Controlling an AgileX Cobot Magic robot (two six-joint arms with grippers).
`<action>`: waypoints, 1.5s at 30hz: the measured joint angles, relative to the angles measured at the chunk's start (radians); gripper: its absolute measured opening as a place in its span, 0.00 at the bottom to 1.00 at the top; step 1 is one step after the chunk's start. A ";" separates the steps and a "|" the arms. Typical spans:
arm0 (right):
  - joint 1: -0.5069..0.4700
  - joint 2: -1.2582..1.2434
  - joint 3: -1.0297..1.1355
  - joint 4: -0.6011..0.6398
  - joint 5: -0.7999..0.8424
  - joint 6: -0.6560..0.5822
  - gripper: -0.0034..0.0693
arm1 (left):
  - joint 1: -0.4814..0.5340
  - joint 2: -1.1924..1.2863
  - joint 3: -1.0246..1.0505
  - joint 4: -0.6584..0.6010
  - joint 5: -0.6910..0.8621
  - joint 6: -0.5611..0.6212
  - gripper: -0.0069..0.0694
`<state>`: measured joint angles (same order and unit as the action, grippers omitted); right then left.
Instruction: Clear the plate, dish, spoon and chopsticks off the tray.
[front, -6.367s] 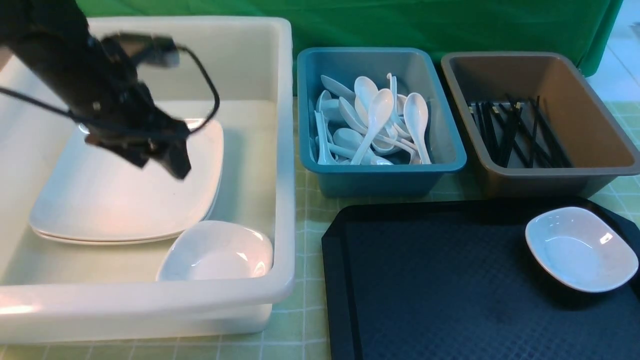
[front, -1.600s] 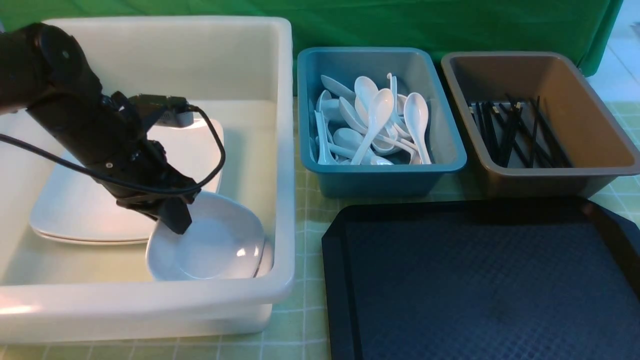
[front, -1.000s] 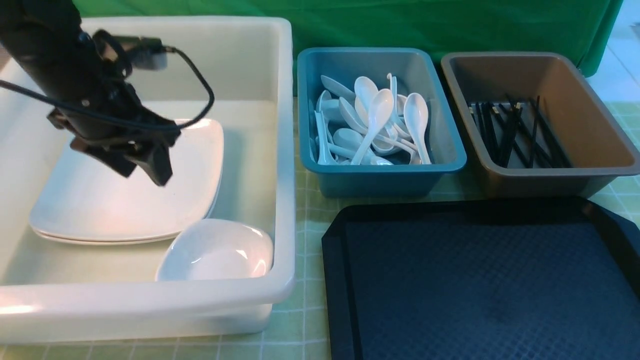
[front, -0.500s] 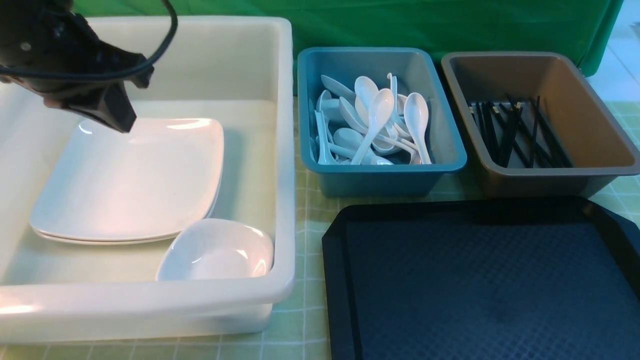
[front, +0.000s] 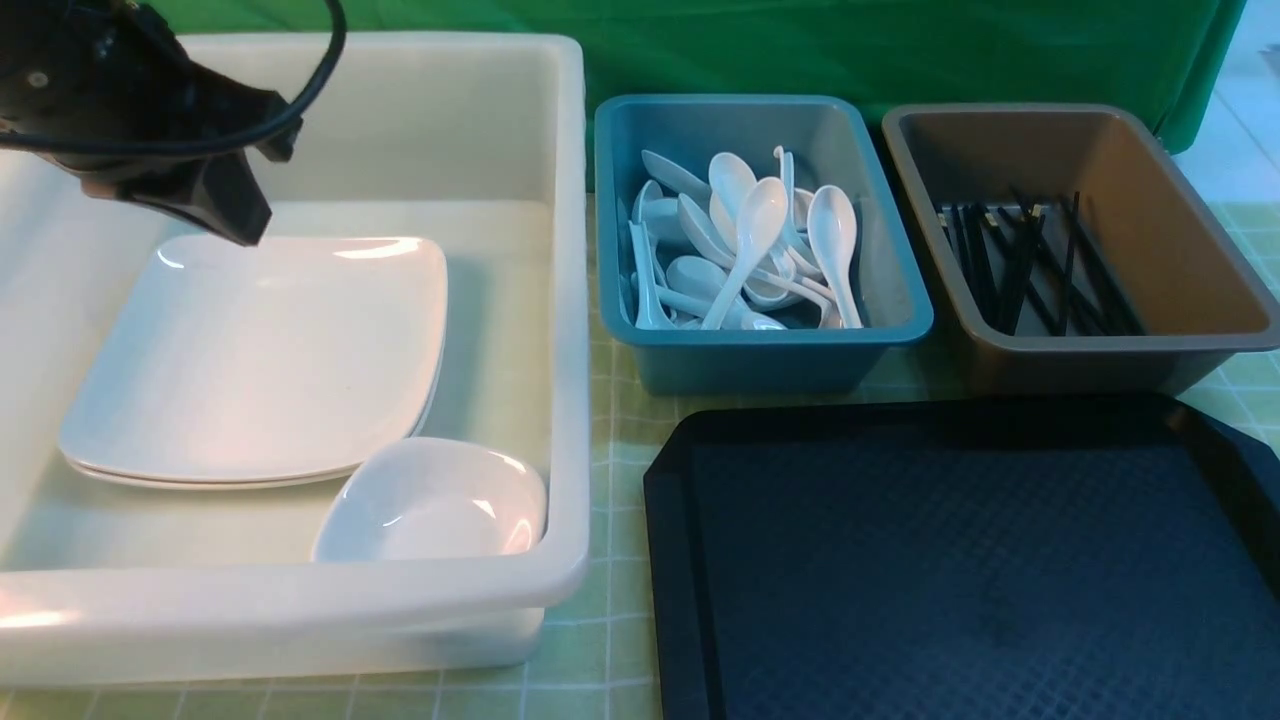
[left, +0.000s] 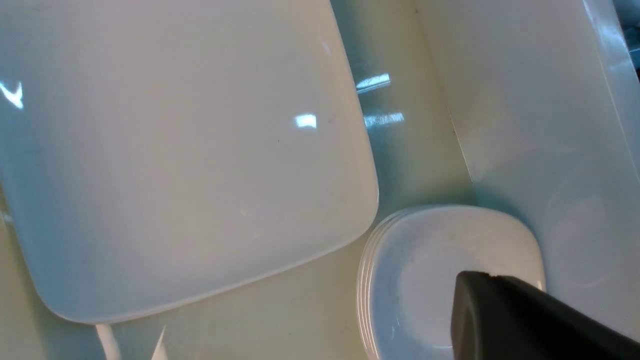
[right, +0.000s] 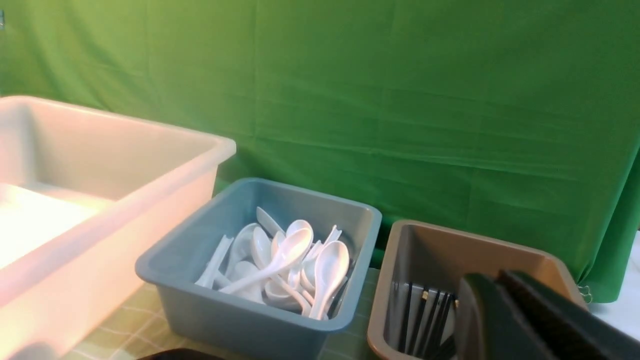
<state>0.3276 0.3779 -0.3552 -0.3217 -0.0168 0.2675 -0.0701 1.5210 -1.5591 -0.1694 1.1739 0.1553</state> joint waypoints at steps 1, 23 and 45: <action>0.000 0.000 0.000 0.000 0.000 0.000 0.08 | 0.000 0.000 0.000 -0.001 -0.003 0.000 0.08; -0.093 -0.227 0.312 0.240 0.008 0.002 0.16 | 0.000 -0.068 0.001 -0.127 0.041 0.002 0.08; -0.301 -0.376 0.361 0.249 0.131 0.003 0.23 | 0.000 -0.368 0.271 -0.062 0.043 0.036 0.08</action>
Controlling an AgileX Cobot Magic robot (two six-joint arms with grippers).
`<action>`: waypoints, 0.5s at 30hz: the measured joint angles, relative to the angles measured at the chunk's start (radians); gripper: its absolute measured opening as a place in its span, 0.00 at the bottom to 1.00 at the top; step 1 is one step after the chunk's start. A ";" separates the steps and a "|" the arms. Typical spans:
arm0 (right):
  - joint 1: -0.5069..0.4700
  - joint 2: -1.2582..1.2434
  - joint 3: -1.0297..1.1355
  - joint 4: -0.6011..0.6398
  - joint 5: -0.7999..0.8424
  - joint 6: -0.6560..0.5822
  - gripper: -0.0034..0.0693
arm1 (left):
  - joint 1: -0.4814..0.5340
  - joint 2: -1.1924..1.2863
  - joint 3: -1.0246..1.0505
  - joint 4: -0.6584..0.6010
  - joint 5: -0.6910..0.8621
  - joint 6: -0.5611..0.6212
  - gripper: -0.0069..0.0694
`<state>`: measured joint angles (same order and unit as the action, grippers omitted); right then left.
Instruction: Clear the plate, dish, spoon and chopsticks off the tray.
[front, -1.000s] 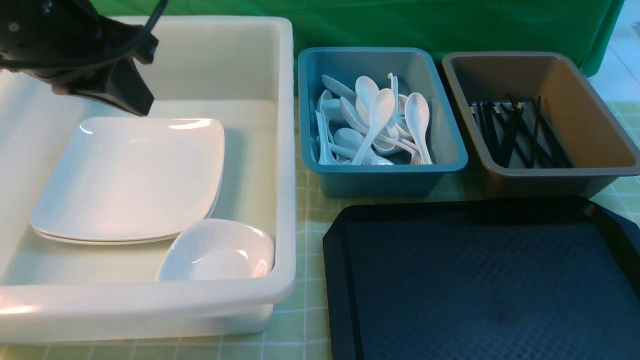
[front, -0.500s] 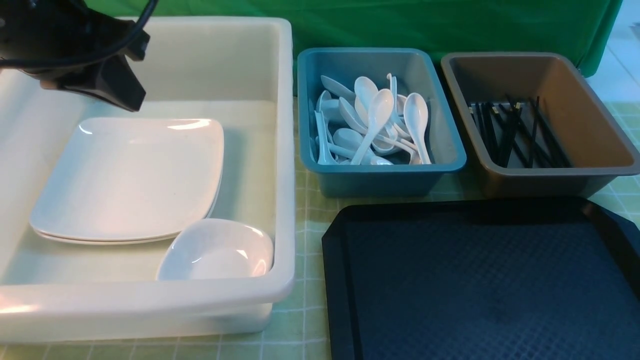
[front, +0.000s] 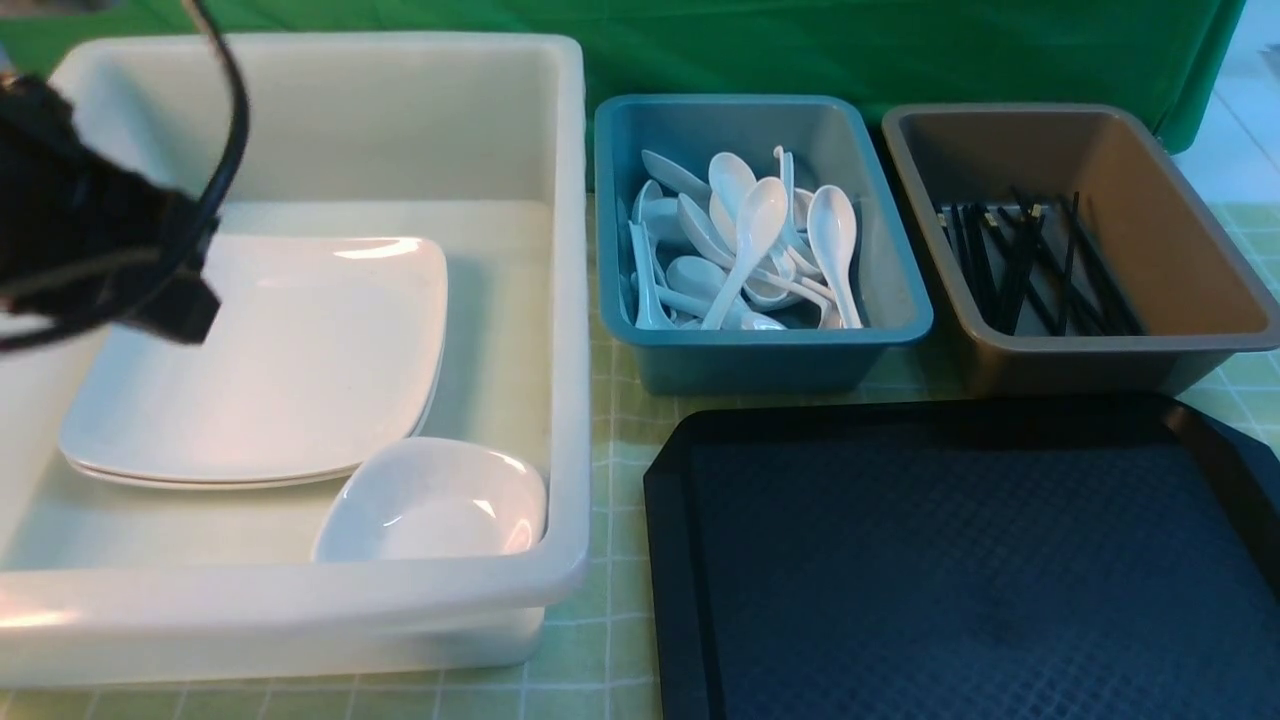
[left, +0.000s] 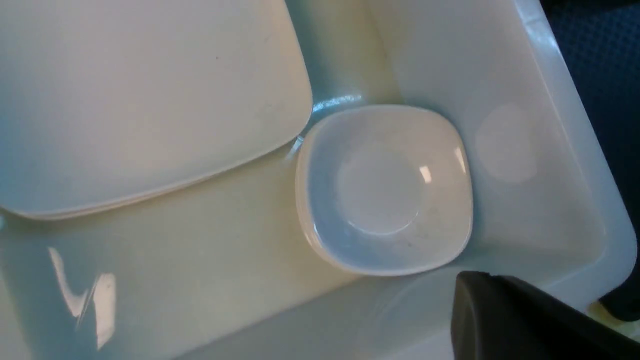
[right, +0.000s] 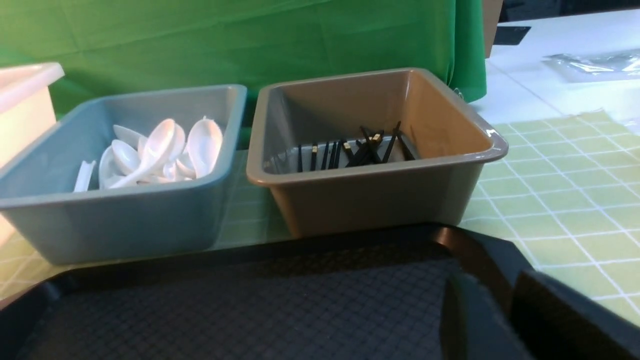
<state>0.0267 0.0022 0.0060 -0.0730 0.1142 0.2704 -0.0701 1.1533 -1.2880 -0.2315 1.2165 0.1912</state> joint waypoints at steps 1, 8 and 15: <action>0.000 0.000 0.000 0.000 0.000 0.000 0.23 | 0.000 -0.032 0.023 0.006 0.000 0.003 0.08; 0.000 0.000 0.000 0.003 0.040 0.000 0.24 | 0.000 -0.264 0.144 0.009 0.001 0.014 0.08; 0.000 0.002 0.000 0.008 0.170 -0.099 0.25 | 0.000 -0.501 0.297 -0.025 -0.021 -0.005 0.08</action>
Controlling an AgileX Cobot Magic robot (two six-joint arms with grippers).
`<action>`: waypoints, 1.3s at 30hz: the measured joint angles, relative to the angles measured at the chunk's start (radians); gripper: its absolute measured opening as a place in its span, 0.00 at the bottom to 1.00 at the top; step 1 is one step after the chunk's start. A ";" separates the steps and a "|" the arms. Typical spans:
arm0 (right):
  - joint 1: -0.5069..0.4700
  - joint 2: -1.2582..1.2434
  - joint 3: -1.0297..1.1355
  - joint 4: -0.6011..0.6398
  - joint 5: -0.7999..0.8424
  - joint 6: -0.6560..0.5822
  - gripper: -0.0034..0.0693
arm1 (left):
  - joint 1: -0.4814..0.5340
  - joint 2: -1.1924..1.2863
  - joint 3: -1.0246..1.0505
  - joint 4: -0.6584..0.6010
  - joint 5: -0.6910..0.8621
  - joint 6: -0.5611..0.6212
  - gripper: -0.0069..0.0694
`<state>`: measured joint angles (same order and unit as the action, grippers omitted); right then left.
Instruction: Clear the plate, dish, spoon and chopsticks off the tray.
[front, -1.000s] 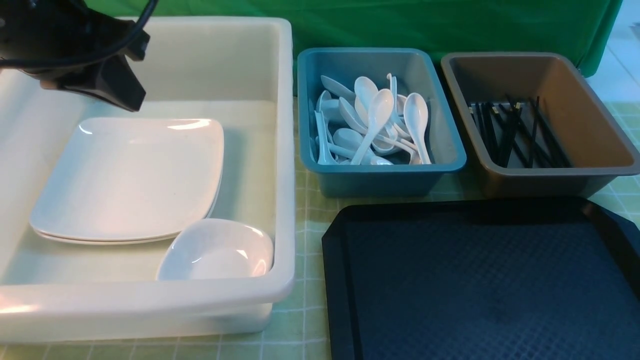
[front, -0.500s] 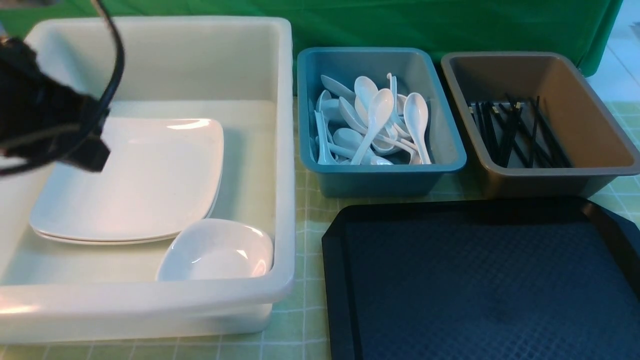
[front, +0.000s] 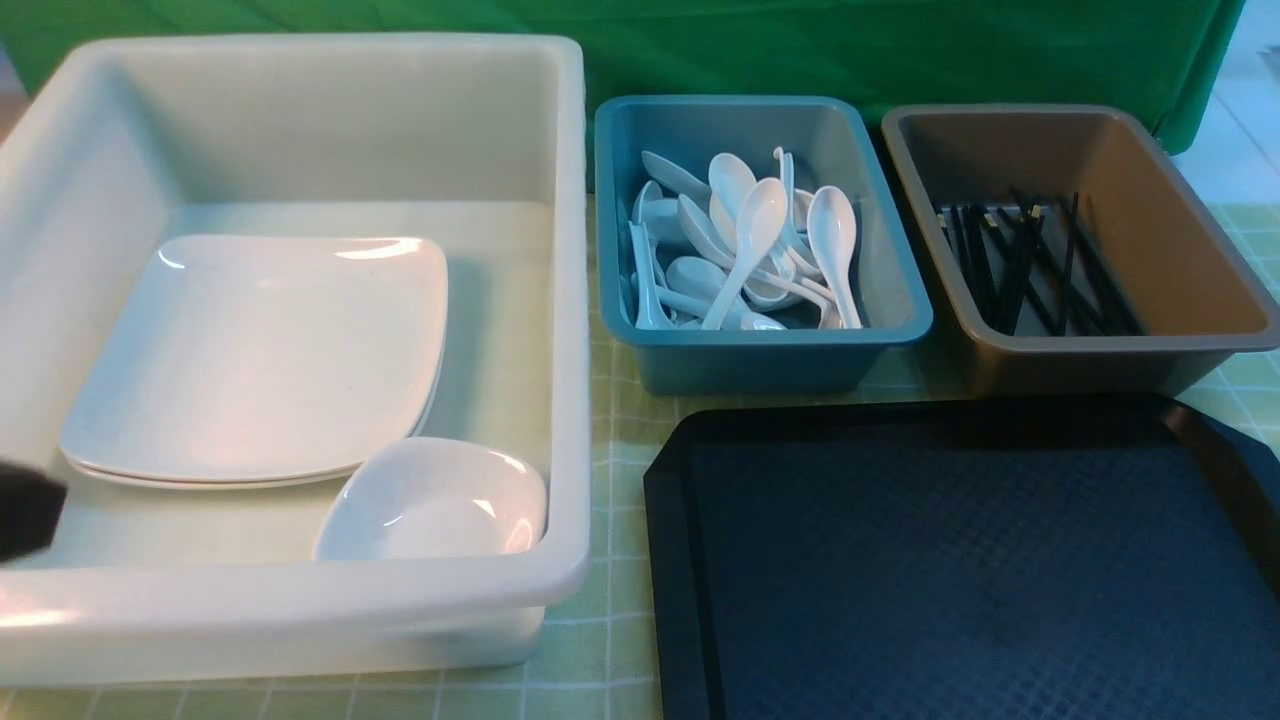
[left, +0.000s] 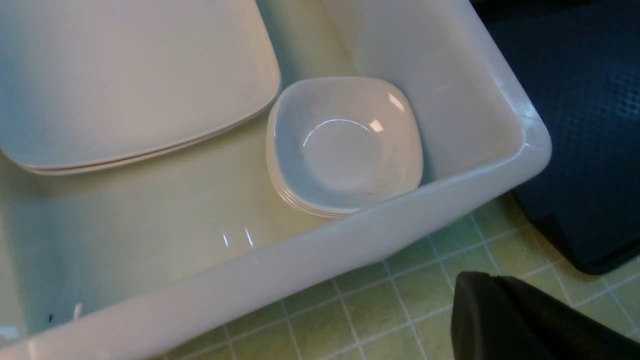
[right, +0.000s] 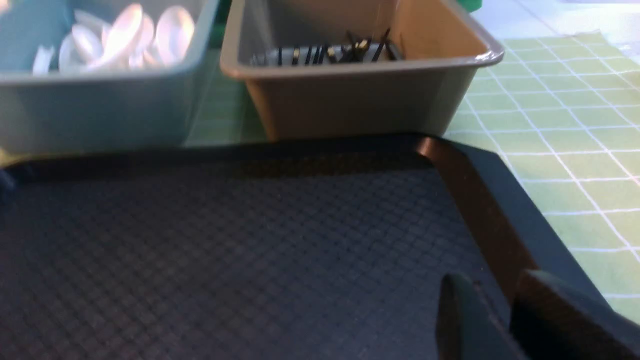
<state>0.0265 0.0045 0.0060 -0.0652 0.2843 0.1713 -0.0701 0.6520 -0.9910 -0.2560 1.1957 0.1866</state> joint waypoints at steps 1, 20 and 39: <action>0.000 0.000 0.000 0.000 0.000 -0.008 0.26 | 0.000 -0.036 0.027 -0.001 -0.007 -0.007 0.08; 0.000 0.000 0.000 0.003 -0.037 -0.171 0.33 | 0.000 -0.342 0.338 -0.005 -0.288 -0.046 0.08; 0.000 0.000 0.000 0.003 -0.039 -0.171 0.37 | 0.000 -0.337 0.501 -0.029 -0.809 -0.050 0.08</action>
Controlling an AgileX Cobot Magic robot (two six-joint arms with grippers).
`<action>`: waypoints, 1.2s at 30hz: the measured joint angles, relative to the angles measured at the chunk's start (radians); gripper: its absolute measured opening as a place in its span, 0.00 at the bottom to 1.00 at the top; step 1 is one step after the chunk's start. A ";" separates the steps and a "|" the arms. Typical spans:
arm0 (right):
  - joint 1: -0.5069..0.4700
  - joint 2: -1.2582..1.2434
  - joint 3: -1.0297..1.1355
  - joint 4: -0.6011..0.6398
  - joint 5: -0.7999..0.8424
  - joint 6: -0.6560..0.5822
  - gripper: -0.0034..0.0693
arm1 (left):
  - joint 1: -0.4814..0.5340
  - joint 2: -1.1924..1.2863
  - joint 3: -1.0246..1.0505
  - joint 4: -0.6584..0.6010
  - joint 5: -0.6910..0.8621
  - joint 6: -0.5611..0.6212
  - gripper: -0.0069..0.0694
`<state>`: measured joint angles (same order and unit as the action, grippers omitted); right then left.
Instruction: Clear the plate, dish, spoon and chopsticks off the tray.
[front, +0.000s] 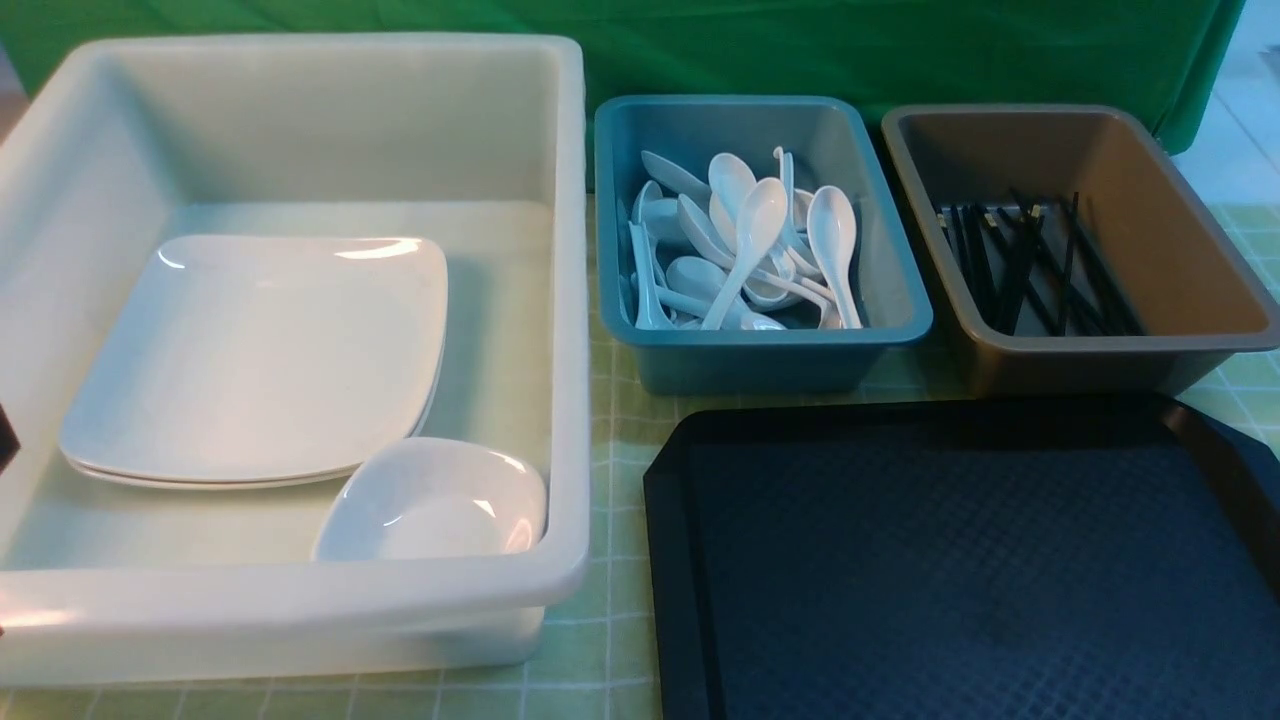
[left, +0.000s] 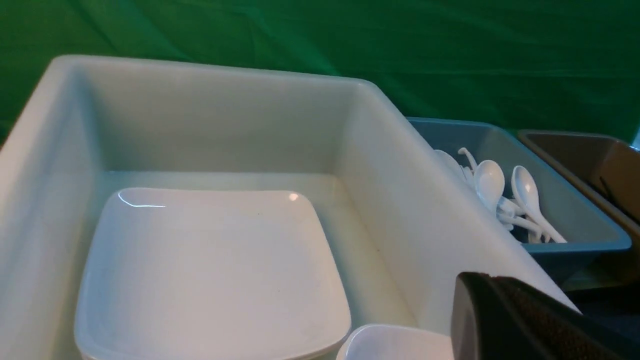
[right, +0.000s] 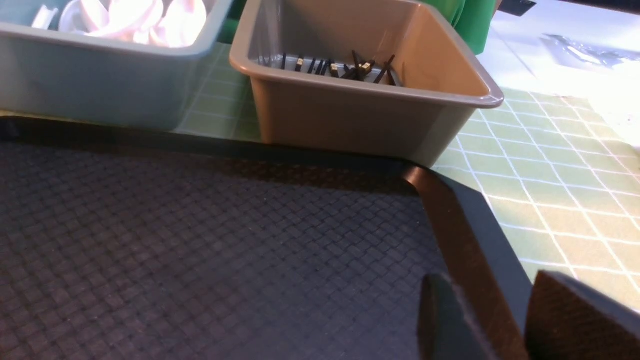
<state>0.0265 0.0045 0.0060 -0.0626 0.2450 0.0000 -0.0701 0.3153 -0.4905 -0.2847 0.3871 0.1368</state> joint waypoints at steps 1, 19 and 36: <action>0.000 0.000 0.000 0.000 0.000 0.000 0.37 | 0.000 0.000 0.000 0.001 0.000 0.000 0.08; 0.000 0.000 0.000 0.000 0.000 0.000 0.38 | 0.005 -0.164 0.370 0.297 -0.242 -0.310 0.08; 0.000 0.001 0.000 0.000 0.000 0.000 0.38 | 0.150 -0.314 0.496 0.297 -0.165 -0.305 0.08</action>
<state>0.0265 0.0053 0.0060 -0.0626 0.2450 0.0000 0.0796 0.0016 0.0060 0.0125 0.2225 -0.1678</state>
